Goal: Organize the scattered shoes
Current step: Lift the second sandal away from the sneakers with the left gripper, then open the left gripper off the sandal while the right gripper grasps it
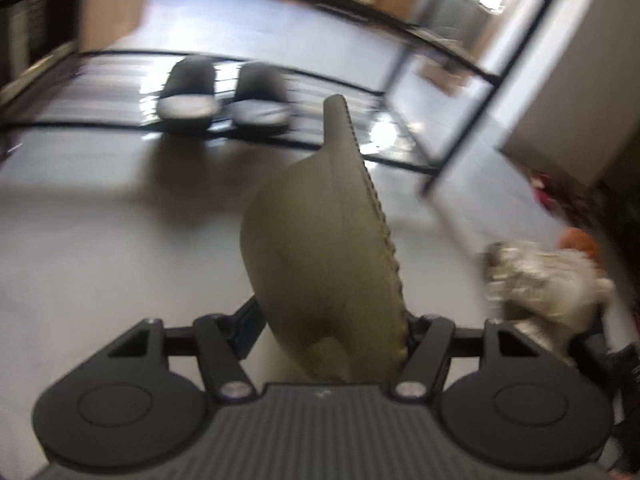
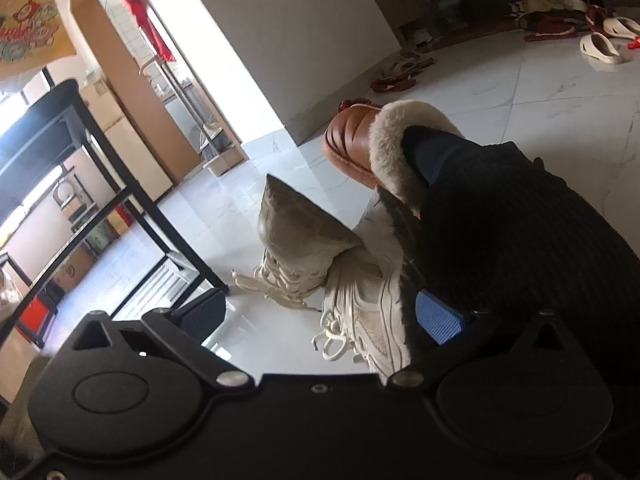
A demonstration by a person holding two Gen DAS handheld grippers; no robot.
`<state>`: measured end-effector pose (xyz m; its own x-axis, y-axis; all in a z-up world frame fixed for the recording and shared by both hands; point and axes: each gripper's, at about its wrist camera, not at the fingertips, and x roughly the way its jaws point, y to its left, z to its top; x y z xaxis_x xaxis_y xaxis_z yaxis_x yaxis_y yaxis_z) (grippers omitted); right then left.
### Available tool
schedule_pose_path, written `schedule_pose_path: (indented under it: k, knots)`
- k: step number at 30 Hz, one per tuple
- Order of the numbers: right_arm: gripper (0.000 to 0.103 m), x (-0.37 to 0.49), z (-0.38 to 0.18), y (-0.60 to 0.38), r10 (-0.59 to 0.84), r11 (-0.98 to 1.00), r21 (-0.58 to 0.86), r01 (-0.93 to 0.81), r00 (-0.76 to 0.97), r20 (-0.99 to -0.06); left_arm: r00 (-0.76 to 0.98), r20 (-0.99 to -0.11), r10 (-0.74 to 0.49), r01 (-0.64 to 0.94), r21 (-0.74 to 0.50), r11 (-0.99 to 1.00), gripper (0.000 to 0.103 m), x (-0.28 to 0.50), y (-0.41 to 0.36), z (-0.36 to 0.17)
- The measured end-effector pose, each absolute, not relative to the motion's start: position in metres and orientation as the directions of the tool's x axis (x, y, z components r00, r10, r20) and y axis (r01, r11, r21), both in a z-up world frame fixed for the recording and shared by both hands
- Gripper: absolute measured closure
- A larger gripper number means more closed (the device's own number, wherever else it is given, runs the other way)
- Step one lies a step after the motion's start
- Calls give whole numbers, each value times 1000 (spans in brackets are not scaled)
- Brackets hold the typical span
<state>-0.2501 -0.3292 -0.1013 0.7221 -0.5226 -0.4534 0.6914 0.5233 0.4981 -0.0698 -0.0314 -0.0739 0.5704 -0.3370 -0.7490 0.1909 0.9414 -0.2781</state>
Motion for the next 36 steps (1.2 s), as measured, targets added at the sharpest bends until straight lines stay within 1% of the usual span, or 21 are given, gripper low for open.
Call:
schedule_pose_path:
  k: [2,5,9,14,17,18,19,20,21,22,28,33,36]
  knots:
    - [0,-246,-102,-324,-509,546,479,687,726,-462,592,-756,-280,109,-269,957,40,-77,1,-87]
    - [0,-238,-103,-313,-499,586,431,686,724,-476,580,-775,-250,59,-266,962,40,-80,21,-103]
    - [0,-229,-103,-299,-498,634,356,687,715,-491,580,-781,-231,65,-238,969,40,-81,32,-124]
    - [0,-224,-103,-286,-524,659,281,698,694,-494,541,-795,-274,68,-284,956,39,-73,33,-144]
    - [0,-223,-102,-281,-539,663,252,705,683,-493,546,-792,-273,88,-270,959,39,-75,31,-150]
    - [0,-223,-101,-281,-542,661,247,708,679,-496,545,-792,-274,94,-268,959,35,-76,31,-151]
    - [0,-222,-102,-280,-543,659,244,711,675,-500,524,-802,-286,105,-272,956,30,-75,30,-153]
    - [0,-220,-103,-280,-541,659,242,712,672,-506,506,-815,-282,102,-268,958,14,-75,30,-154]
    - [0,-220,-103,-280,-538,661,239,711,672,-510,488,-828,-278,98,-264,959,7,-76,29,-155]
    - [0,-219,-103,-279,-534,664,236,709,671,-514,491,-831,-262,89,-252,964,6,-78,30,-155]
    - [0,-217,-104,-275,-516,679,227,698,674,-529,496,-844,-204,67,-196,978,6,-84,35,-142]
    - [0,-215,-110,-283,-503,671,247,700,674,-541,542,-820,-185,24,-205,979,6,-89,53,-117]
    - [0,-215,-110,-282,-499,671,247,699,673,-546,567,-802,-189,-24,-245,969,5,-91,73,-101]
